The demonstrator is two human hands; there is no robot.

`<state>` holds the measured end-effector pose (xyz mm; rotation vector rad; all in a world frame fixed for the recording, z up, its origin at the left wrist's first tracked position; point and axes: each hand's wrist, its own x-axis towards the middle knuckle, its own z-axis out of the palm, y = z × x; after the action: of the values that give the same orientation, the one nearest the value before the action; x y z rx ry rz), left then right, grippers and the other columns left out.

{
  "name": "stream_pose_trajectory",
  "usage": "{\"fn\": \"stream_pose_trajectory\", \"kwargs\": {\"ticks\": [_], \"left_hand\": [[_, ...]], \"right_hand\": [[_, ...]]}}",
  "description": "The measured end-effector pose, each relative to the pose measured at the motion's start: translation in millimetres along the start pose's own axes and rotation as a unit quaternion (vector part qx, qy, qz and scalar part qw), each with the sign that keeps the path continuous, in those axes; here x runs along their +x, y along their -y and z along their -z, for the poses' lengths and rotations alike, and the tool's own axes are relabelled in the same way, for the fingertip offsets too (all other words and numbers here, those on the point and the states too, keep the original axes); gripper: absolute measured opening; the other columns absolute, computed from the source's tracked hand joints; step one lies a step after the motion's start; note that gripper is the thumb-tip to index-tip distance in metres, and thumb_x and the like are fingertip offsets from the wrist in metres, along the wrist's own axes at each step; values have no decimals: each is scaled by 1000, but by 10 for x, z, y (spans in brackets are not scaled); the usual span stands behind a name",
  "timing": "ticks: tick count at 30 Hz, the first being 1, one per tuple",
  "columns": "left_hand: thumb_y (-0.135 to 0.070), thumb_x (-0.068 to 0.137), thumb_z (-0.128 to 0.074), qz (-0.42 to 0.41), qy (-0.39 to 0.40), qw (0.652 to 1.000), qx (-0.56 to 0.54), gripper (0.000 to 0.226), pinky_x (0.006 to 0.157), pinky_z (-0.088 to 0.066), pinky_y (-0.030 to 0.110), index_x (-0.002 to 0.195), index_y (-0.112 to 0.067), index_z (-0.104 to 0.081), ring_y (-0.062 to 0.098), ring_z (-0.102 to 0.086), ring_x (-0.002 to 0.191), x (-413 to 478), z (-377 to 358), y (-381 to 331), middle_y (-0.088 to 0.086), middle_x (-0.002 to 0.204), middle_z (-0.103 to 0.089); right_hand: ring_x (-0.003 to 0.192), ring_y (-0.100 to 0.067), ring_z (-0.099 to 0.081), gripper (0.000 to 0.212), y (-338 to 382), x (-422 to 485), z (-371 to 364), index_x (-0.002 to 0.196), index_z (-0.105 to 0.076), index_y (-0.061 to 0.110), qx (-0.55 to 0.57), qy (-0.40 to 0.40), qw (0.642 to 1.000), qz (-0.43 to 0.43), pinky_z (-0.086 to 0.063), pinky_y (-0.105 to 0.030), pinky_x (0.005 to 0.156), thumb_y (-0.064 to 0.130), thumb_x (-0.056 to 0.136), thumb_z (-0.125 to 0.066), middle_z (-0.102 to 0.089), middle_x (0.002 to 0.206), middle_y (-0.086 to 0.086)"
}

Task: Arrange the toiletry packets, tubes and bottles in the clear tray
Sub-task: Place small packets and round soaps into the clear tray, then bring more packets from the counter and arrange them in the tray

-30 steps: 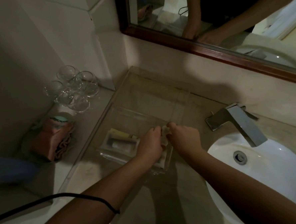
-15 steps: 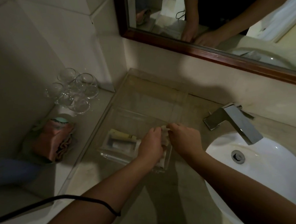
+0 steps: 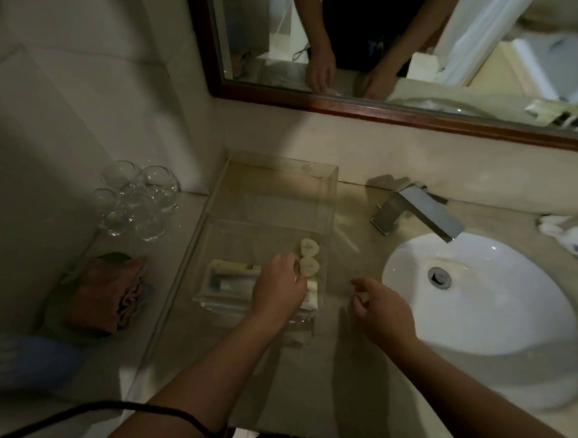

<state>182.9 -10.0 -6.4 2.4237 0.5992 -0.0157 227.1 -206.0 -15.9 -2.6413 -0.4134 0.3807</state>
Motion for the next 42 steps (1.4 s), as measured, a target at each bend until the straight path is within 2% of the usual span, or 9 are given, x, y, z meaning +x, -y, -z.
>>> {"fn": "stream_pose_trajectory", "kwargs": {"ticks": [4, 8, 15, 21, 26, 33, 37, 40, 42], "left_hand": [[-22, 84, -55, -103, 11, 994, -22, 18, 74, -50, 37, 100, -17, -59, 26, -59, 91, -201, -133, -221, 6, 102, -60], [-20, 84, -54, -169, 40, 985, -9, 18, 75, -50, 37, 101, -15, -60, 23, -57, 89, -448, -306, -570, 6, 100, -59], [-23, 84, -54, -214, 80, 973, 28, 14, 73, -51, 39, 94, -14, -60, 25, -57, 84, -899, -922, -1277, 4, 95, -60], [-19, 81, -55, -244, 131, 961, 7, 10, 65, -35, 29, 80, -12, -60, 18, -49, 78, -1466, -1769, -2189, 2, 81, -56], [-28, 74, -45, -283, 198, 939, 11, 13, 65, -35, 29, 72, -19, -53, 17, -47, 76, -1896, -2404, -3021, 0, 75, -53], [-15, 81, -54, -317, 230, 920, 30, 11, 75, -50, 36, 85, -10, -64, 23, -57, 82, -1988, -3006, -3875, 8, 88, -63], [-17, 82, -51, -315, 268, 909, 50, 11, 71, -49, 41, 86, -12, -59, 25, -57, 79, -1919, -3330, -4277, 9, 85, -62], [-18, 87, -50, -316, 289, 903, 43, 10, 67, -46, 37, 88, -13, -59, 24, -58, 79, -1865, -3531, -4566, 9, 86, -63], [-20, 88, -50, -323, 299, 897, 31, 11, 70, -47, 36, 91, -14, -59, 21, -57, 80, -1827, -3648, -4741, 7, 87, -62]], "right_hand": [[97, -18, -65, 40, -202, -346, -51, 131, -56, 23, -1, 25, 999, -45, -54, -33, 81, 32, 91, -56, -69, 112, 0], [100, -19, -64, 41, -494, -625, 108, 131, -53, 25, 6, 3, 997, -75, -54, -37, 85, 33, 91, -55, -67, 117, -1], [104, -17, -65, 47, -1381, -1091, 651, 132, -51, 26, 9, -64, 993, -101, -55, -35, 90, 38, 88, -62, -67, 120, 1], [112, -21, -62, 47, -2539, -1710, 1266, 132, -53, 22, 19, -75, 990, -120, -47, -30, 93, 33, 88, -60, -65, 126, -3], [113, -22, -60, 45, -3552, -2351, 1809, 132, -53, 21, 22, -108, 974, -199, -46, -30, 89, 32, 88, -59, -64, 125, -4], [107, -26, -62, 41, -4447, -2572, 2204, 126, -56, 18, 36, -137, 956, -258, -51, -35, 86, 33, 88, -59, -65, 120, -6], [104, -24, -62, 39, -4796, -2489, 2344, 125, -55, 18, 33, -134, 947, -288, -51, -33, 83, 32, 89, -56, -65, 119, -6], [103, -23, -63, 40, -5057, -2439, 2481, 125, -56, 17, 29, -144, 941, -306, -50, -32, 80, 33, 89, -58, -66, 118, -4], [104, -23, -62, 41, -5247, -2406, 2567, 125, -56, 17, 23, -148, 935, -320, -51, -33, 82, 33, 88, -59, -65, 120, -3]]}}
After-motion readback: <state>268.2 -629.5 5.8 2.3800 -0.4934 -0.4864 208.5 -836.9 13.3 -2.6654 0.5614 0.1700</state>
